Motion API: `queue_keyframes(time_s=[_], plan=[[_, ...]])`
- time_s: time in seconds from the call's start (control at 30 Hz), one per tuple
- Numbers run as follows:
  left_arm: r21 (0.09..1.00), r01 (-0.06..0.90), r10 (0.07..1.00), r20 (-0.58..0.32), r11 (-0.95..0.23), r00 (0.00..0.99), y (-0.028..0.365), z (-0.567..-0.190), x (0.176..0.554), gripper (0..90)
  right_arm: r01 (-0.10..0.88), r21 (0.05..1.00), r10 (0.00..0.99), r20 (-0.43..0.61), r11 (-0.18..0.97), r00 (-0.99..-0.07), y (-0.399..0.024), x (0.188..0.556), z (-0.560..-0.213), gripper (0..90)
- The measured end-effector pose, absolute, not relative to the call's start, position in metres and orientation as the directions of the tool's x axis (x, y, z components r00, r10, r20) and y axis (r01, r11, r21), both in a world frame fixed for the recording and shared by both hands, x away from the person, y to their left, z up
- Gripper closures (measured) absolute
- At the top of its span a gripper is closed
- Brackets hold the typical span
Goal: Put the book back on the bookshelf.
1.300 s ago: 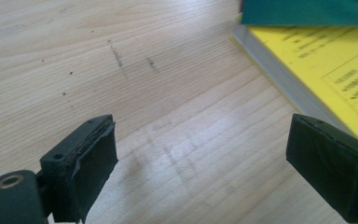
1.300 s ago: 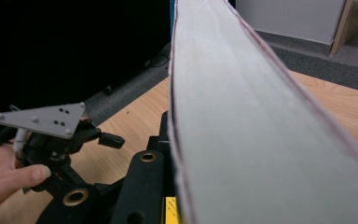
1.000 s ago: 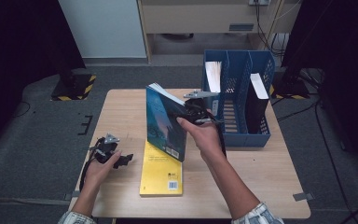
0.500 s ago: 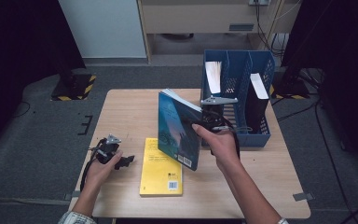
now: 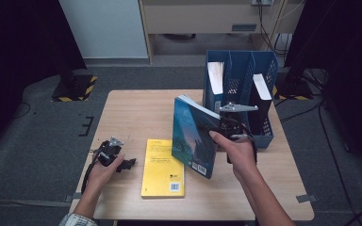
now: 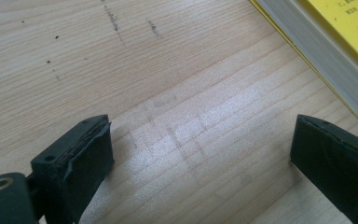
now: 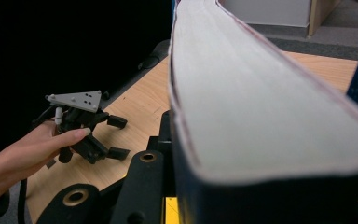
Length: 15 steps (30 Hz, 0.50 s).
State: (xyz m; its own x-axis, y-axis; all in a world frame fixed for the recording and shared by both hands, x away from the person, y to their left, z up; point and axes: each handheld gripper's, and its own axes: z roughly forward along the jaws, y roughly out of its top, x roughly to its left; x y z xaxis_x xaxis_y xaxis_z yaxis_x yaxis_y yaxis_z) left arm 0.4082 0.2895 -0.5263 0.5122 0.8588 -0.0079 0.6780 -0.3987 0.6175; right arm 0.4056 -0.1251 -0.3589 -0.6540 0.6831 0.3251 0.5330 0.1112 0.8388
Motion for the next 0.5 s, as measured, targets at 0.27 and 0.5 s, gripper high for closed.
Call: queue_keyframes(time_s=[0.27, 0.5], plan=[[0.654, 0.648, 0.859, 0.005, -0.390, 0.512, 0.289, -0.532, 0.403, 1.8, 0.534, 0.840, 0.702, 0.323, 0.096, -0.634, -0.148, 0.395, -0.359, 74.0], [0.676, 0.634, 0.863, 0.005, -0.376, 0.506, 0.289, -0.535, 0.401, 0.0, 0.533, 0.842, 0.716, 0.325, 0.078, -0.618, -0.165, 0.386, -0.359, 74.0]])
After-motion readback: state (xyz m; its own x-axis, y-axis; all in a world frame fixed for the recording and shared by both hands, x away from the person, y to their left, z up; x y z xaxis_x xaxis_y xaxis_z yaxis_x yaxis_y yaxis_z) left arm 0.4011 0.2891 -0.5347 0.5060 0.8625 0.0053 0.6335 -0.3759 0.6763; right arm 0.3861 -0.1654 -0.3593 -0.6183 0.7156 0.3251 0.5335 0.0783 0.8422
